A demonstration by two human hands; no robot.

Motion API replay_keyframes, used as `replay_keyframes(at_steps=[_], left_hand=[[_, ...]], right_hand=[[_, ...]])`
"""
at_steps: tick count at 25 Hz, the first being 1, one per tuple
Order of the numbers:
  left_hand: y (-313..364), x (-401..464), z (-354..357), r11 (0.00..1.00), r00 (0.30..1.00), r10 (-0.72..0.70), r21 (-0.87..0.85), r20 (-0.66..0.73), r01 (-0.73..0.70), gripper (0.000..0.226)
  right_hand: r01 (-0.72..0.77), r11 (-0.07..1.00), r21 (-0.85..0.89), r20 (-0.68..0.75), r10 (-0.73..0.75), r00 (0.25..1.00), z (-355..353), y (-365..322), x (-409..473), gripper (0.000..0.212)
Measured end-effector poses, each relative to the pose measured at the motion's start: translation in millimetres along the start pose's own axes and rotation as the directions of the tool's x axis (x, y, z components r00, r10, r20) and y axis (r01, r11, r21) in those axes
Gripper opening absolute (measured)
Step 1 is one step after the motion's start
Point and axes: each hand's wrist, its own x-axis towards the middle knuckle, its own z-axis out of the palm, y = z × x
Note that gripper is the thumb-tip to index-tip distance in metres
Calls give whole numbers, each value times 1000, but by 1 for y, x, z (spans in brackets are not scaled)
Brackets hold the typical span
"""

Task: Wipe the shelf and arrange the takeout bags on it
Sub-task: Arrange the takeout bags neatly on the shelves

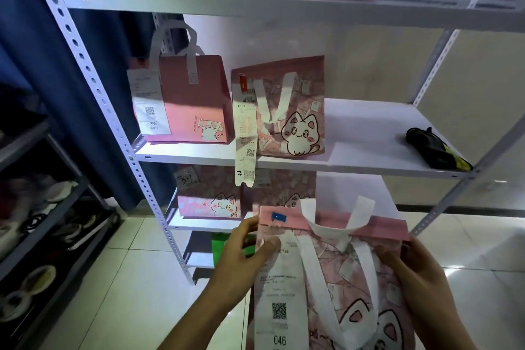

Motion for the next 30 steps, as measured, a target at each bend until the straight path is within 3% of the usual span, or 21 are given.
replay_keyframes(at_steps=[2,3,7,12,15,21,25,30], left_hand=[[2,5,10,999,999,-36,6,-18,36,41],[6,9,16,999,999,-50,11,-21,50,41],[35,41,60,1000,1000,-9,20,-2,9,30],[90,92,125,997,997,76,-5,-6,-76,41],[117,125,152,990,990,139,-3,-36,-139,44],[157,195,189,981,977,176,-57,-121,-183,36],[167,243,198,991,979,130,-23,-155,-135,41],[169,284,203,994,968,71,-61,-241,-88,34]], right_hand=[[13,1000,29,-28,-12,1000,-8,-2,15,30],[28,999,19,-45,-27,999,-12,-5,25,23],[159,987,-24,-44,-160,986,-38,-32,69,24],[358,924,-135,-35,-365,930,-85,-76,139,29],[395,891,-224,-44,-414,909,-97,-98,184,21],[242,966,-88,-169,-253,952,-90,-117,276,36],[269,958,-98,-178,-282,943,-78,-127,321,21],[262,954,-144,-121,-279,953,-65,-126,356,33]])
